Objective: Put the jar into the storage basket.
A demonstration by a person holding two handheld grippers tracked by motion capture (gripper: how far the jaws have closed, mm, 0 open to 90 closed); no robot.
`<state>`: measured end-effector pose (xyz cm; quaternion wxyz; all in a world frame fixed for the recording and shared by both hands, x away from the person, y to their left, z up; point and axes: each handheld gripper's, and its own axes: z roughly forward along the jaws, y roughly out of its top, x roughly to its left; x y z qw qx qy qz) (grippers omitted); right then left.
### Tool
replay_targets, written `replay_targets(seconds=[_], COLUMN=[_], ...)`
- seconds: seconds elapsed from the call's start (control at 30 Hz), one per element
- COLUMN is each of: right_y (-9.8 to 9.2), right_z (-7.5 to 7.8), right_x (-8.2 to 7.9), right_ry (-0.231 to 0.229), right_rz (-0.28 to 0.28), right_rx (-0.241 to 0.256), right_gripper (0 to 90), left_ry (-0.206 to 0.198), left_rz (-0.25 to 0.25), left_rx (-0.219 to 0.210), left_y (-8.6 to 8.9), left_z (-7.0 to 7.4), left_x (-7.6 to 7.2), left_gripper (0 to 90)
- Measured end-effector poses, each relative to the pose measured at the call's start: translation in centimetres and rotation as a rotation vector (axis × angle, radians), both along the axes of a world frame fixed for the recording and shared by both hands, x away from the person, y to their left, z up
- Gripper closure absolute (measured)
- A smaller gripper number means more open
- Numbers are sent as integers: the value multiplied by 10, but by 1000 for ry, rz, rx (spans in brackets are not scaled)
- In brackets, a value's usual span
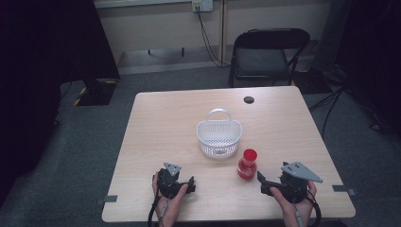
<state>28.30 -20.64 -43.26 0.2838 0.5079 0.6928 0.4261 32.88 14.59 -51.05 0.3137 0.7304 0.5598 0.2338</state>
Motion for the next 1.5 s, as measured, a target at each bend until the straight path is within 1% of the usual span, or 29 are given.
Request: replay_targets(seconds=[0.03,0.2,0.27,0.43,0.47,0.5,0.63,0.67,0.77,0.87,0.9,0.97,1.0,1.07,1.1,1.23,1.5], right_y=[0,6,9,19,23,23,31,33,38,43,43,46,47,47,47,48,49], right_z=[0,7,8,9,9,9,7,6,3,0,0,-2,-4,-6,-7,-10,-14], right_x=[0,-2,-1,8,12,12,21,23,29,36,36,41,44,46,47,52,58], right_ry=[0,-7,-3,2,-1,-1,-3,-5,-1,0,0,1,3,3,5,7,18], right_rz=[0,35,50,73,77,77,86,84,93,95,95,91,89,84,78,83,80], right_rx=[0,2,10,11,8,8,1,-10,-13,-18,-18,-22,-19,-22,-20,-10,4], right_gripper=[46,44,44,44,48,48,73,86,112,167,167,202,251,261,276,351,436], left_ry=[0,0,0,0,0,0,0,0,0,0,0,0,0,0,0,0,0], left_rz=[0,0,0,0,0,0,0,0,0,0,0,0,0,0,0,0,0], left_rx=[0,0,0,0,0,0,0,0,0,0,0,0,0,0,0,0,0], left_y=[0,0,0,0,0,0,0,0,0,0,0,0,0,0,0,0,0], left_z=[0,0,0,0,0,0,0,0,0,0,0,0,0,0,0,0,0], left_x=[0,0,0,0,0,0,0,0,0,0,0,0,0,0,0,0,0], left_gripper=[18,18,18,18,18,18,18,18,18,18,18,18,18,18,18,18,18])
